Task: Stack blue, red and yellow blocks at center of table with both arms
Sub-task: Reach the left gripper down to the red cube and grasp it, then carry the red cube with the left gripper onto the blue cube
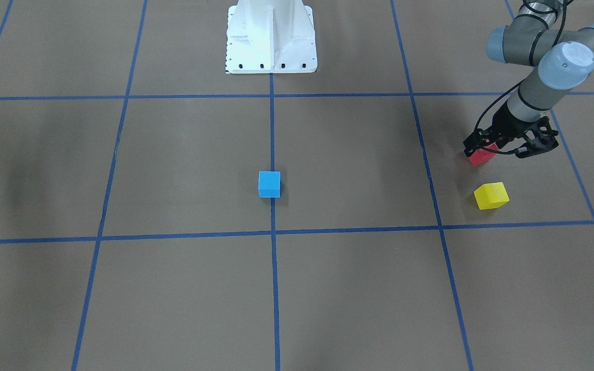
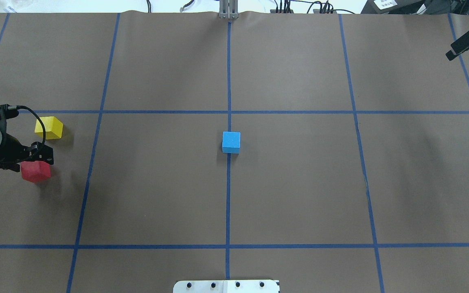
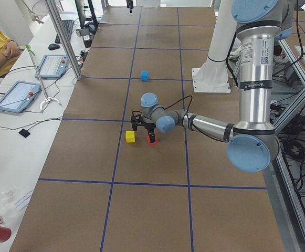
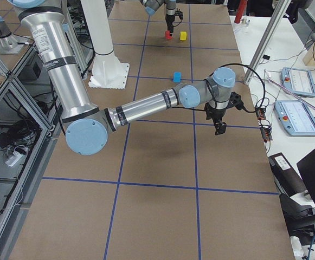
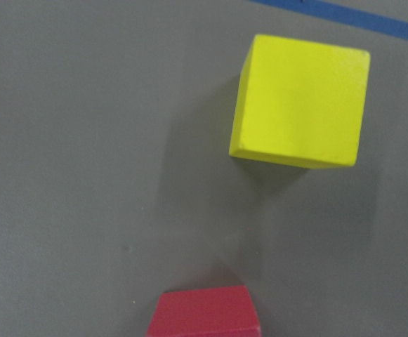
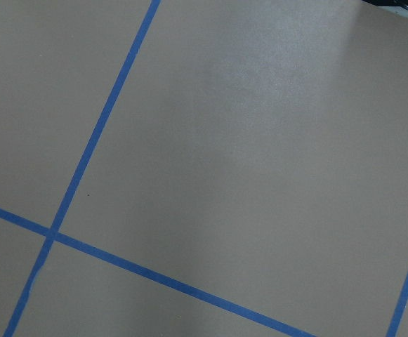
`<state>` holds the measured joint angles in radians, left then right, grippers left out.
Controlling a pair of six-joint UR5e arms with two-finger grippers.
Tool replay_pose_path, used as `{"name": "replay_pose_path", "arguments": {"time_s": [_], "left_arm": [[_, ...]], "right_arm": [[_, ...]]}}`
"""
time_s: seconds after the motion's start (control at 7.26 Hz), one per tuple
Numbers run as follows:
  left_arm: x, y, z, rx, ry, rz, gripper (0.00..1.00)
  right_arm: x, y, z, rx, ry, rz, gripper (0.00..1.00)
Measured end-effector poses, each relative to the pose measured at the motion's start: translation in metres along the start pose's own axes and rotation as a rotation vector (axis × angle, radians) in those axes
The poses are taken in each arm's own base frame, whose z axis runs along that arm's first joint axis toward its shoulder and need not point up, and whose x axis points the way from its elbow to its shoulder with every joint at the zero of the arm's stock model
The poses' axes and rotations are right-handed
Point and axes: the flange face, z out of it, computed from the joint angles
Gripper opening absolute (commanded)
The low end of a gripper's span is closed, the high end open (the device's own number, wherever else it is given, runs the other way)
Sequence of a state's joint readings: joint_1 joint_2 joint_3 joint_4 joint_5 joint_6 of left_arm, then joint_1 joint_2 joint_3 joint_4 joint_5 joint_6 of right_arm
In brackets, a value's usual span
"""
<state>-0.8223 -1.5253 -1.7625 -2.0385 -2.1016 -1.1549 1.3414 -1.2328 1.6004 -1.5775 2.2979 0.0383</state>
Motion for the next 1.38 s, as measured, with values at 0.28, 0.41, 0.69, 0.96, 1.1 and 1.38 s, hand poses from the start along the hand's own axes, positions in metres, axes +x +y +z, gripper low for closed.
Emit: {"name": "replay_pose_path", "arguments": {"time_s": [0.28,0.41,0.69,0.96,1.1,1.38], "left_arm": [[0.003,0.006,0.008,0.009,-0.017,0.017,0.00],[0.005,0.008,0.007,0.011,-0.016,0.027,0.00],[0.025,0.015,-0.018,0.014,0.007,0.053,0.00],[0.099,0.016,-0.075,0.013,0.004,0.098,0.00],[0.157,0.012,-0.101,0.009,0.000,0.123,0.00],[0.282,0.006,-0.140,0.001,0.010,0.168,0.00]], "right_arm": [[0.000,0.001,0.000,0.000,0.000,0.000,1.00],[0.000,0.001,0.000,0.001,0.000,-0.001,1.00],[-0.001,0.001,-0.001,0.001,0.000,-0.002,1.00],[0.000,0.002,0.001,-0.001,0.000,0.002,1.00],[0.001,0.003,0.002,-0.004,0.000,0.007,1.00],[0.005,0.007,0.006,-0.012,0.003,0.017,1.00]]}}
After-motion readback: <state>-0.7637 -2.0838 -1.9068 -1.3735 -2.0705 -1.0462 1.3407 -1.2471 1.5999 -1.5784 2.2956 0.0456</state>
